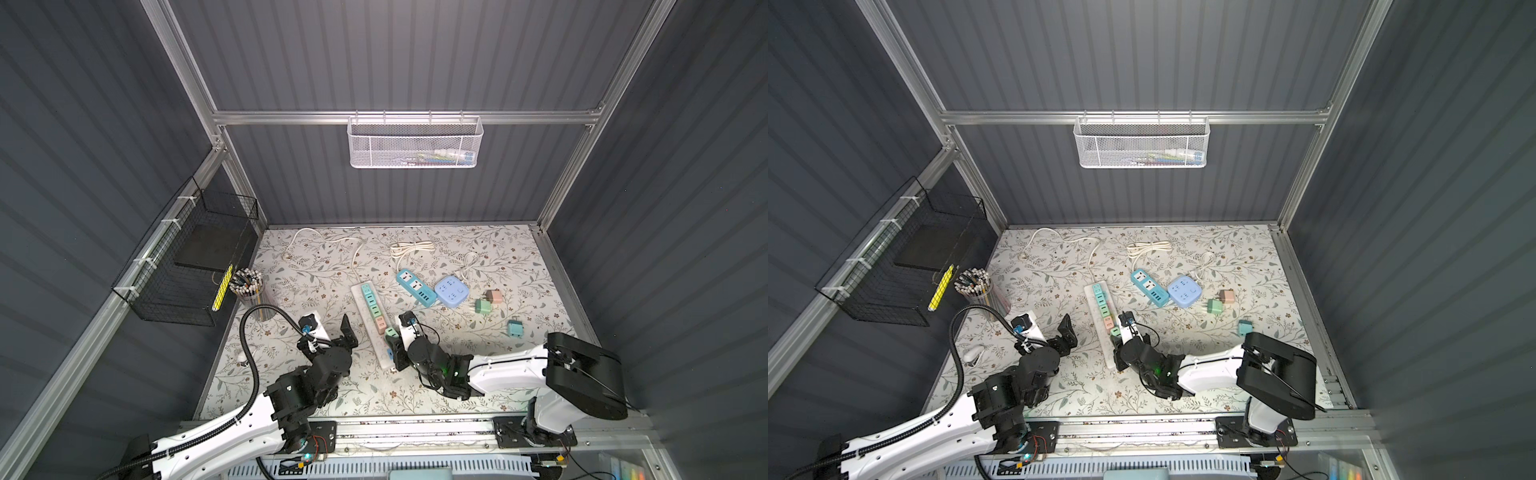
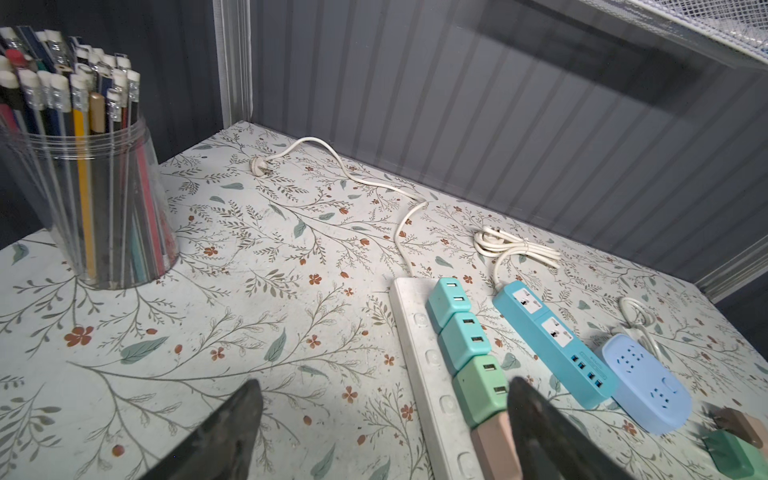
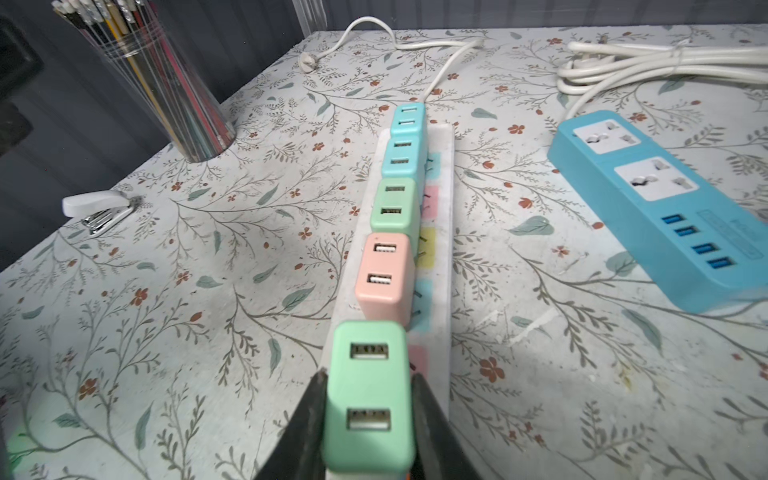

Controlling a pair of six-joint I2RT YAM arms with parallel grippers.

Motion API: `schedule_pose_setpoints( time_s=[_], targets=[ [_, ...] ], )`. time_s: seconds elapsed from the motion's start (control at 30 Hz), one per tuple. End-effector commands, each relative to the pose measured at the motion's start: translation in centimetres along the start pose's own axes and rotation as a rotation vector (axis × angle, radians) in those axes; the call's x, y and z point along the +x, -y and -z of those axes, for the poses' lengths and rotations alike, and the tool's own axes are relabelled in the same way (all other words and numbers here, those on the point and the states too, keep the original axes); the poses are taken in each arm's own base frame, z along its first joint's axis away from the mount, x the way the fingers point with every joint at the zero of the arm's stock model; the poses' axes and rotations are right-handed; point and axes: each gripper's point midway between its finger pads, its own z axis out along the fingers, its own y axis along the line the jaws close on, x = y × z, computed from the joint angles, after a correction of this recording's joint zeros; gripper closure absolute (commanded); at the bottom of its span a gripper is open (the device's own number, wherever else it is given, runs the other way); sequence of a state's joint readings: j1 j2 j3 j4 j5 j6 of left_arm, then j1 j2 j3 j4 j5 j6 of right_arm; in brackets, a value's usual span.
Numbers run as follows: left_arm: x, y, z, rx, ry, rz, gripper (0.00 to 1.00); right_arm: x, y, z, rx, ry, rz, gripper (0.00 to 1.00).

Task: Insert the plug
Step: 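Carry the green charger over the fifth socket with the right while the left withdraws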

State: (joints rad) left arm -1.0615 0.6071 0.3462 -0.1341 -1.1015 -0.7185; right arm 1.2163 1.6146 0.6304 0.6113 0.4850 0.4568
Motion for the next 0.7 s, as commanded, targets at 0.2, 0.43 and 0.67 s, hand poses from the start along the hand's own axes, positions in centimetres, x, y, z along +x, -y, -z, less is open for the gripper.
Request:
schedule_pose_setpoints(
  time_s=[0.2, 0.43, 0.67],
  targets=[
    [-1.0, -0.1, 0.1, -0.017, 0.023, 0.025, 0.10, -1.3, 0.0, -1.3, 0.052, 0.116, -0.082, 0.76],
    [-1.4, -0.2, 0.3, -0.013, 0.032, 0.015, 0.10, 0.0, 0.4, -1.8, 0.082, 0.107, -0.096, 0.76],
    [-1.4, -0.6, 0.4, -0.016, 0.035, 0.014, 0.10, 1.2, -0.1, -2.5, 0.081, 0.098, -0.079, 0.76]
  ],
)
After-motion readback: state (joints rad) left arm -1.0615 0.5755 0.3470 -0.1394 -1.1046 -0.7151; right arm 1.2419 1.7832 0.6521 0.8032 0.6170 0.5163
